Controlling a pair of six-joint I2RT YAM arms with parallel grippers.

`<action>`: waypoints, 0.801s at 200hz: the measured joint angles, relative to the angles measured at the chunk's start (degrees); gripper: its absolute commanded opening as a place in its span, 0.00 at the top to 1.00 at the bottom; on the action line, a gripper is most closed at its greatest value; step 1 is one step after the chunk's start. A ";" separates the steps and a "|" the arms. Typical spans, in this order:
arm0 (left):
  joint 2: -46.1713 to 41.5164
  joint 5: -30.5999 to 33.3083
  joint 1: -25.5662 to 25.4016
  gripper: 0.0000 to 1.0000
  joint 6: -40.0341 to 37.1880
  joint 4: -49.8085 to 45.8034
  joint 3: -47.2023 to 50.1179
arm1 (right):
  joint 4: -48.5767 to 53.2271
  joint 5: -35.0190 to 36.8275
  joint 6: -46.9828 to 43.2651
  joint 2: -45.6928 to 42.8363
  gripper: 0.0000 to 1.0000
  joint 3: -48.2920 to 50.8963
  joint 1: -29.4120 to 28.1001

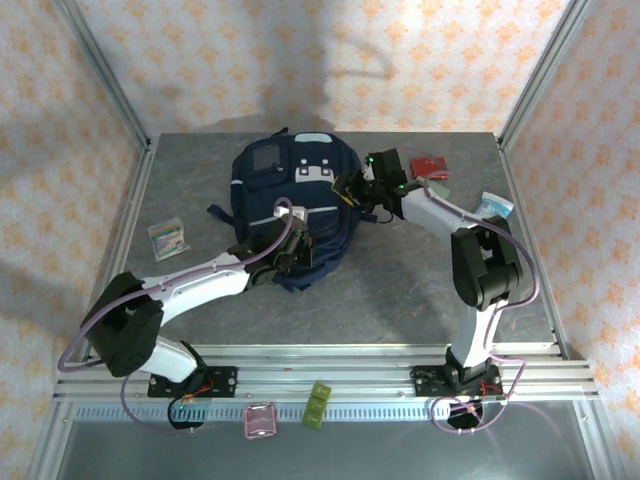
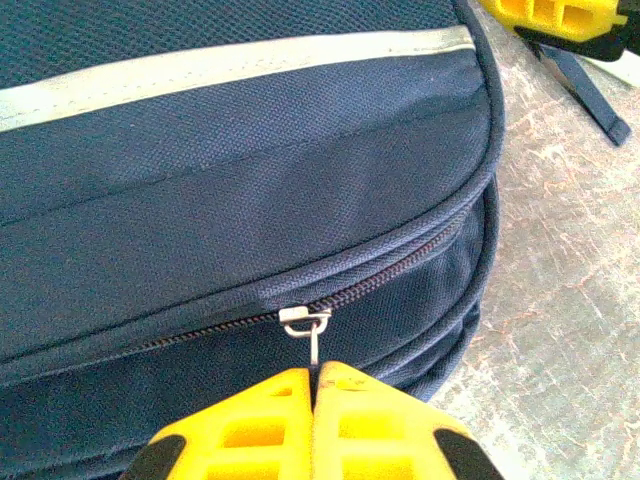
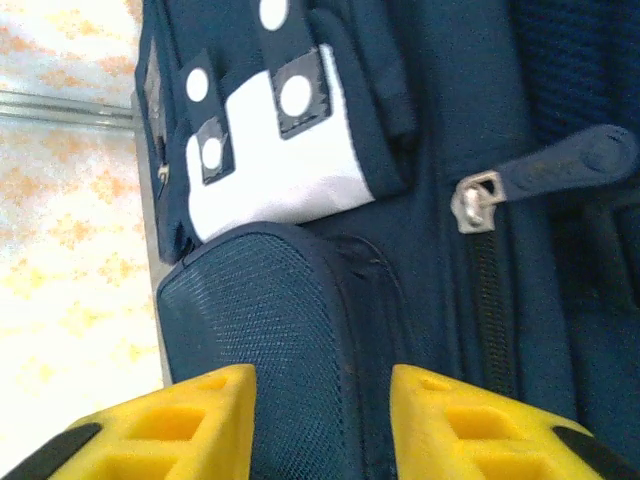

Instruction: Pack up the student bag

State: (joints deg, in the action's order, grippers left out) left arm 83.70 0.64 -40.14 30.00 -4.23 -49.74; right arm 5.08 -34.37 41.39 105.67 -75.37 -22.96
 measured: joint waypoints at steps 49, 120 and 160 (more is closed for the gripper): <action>1.31 -0.39 0.04 1.00 0.00 0.07 -1.33 | -1.27 0.07 2.36 -13.33 0.54 14.25 -1.29; 1.31 -0.39 0.04 1.00 0.00 0.07 -1.33 | -5.11 -2.08 6.67 -12.98 0.54 16.55 -6.34; 1.31 -0.39 0.04 1.00 0.00 0.07 -1.33 | -5.40 -2.27 8.00 -9.09 0.66 15.15 -6.58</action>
State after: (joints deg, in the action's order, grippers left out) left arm 85.01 0.25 -40.10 30.00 -4.16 -51.07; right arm -0.32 -36.64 49.39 96.57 -60.23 -29.54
